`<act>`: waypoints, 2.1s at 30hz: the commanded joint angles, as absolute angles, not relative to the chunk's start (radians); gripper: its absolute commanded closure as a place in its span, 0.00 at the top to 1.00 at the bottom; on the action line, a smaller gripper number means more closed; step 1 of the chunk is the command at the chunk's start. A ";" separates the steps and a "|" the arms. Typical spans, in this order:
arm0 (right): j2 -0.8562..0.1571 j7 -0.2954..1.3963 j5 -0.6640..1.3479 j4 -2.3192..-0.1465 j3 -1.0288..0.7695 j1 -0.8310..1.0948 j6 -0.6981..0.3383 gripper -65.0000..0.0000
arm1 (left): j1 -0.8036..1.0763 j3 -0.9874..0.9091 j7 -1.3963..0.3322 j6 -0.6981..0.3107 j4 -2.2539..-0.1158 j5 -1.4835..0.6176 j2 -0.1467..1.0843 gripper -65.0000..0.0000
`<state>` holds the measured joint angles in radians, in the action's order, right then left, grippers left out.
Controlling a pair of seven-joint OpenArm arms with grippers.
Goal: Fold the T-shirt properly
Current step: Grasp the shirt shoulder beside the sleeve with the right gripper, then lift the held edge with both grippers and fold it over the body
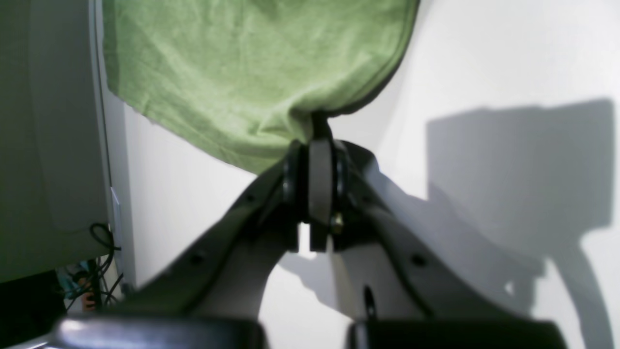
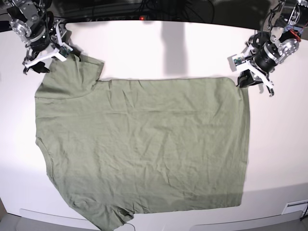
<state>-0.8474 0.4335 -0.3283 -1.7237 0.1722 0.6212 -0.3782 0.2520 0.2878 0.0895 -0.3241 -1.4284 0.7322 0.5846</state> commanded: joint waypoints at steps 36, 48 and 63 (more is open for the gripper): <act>-0.859 0.739 -0.337 -1.932 0.235 0.635 -0.157 0.00 | 0.292 0.287 -0.030 -0.272 -1.430 0.732 0.617 0.00; -0.862 0.772 -0.284 -2.022 0.197 0.649 -0.173 0.00 | 0.463 0.129 -0.029 -0.231 -1.491 0.732 0.663 0.00; -0.851 0.824 -0.337 -2.244 0.132 0.778 -0.096 0.00 | 0.592 0.012 -0.062 -0.144 -1.653 0.619 0.661 0.00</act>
